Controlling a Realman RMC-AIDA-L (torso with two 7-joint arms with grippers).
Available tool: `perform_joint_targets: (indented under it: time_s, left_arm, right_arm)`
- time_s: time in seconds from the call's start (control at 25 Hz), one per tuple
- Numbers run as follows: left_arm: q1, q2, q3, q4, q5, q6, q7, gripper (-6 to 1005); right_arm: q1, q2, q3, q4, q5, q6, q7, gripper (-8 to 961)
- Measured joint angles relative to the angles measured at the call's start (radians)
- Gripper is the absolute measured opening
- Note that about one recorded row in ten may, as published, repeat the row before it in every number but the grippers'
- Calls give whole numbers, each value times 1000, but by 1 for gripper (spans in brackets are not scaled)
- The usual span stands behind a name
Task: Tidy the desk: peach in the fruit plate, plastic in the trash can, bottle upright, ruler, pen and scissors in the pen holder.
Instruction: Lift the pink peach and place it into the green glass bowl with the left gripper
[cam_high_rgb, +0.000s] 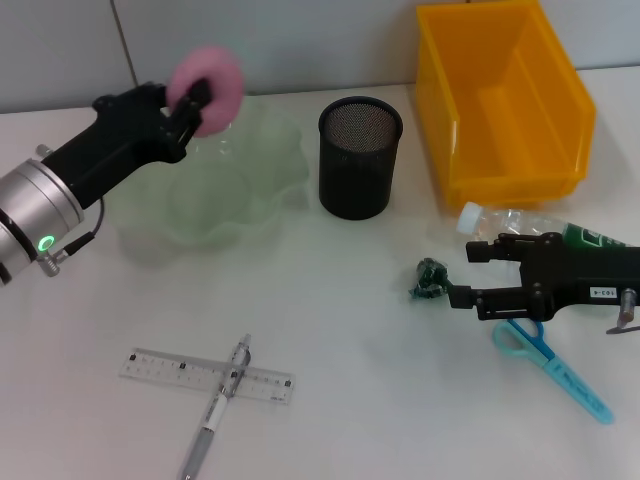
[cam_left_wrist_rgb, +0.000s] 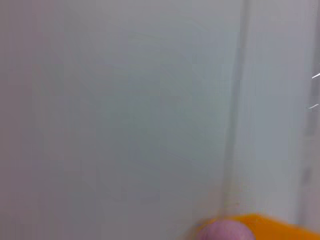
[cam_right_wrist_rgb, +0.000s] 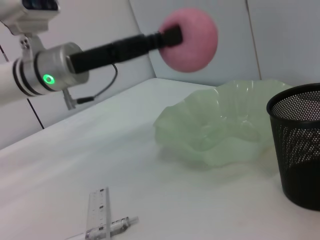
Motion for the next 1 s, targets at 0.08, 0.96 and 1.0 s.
perform_joint_targets:
  time_s: [0.08,0.96,1.0]
  left_arm:
    - [-18,-1,0,-33,-17,-55,57,254]
    - [-48,-1,38,-76,-25,-168,93,471]
    - [-49,-1,38,-76,-25,-167,91,486]
  right_arm:
    - [1,0,0,-1,0,0,0,771]
    - [13,-5,-10,2,0,10,-5,759]
    - [14,-5,-10,2,0,10,-5,758]
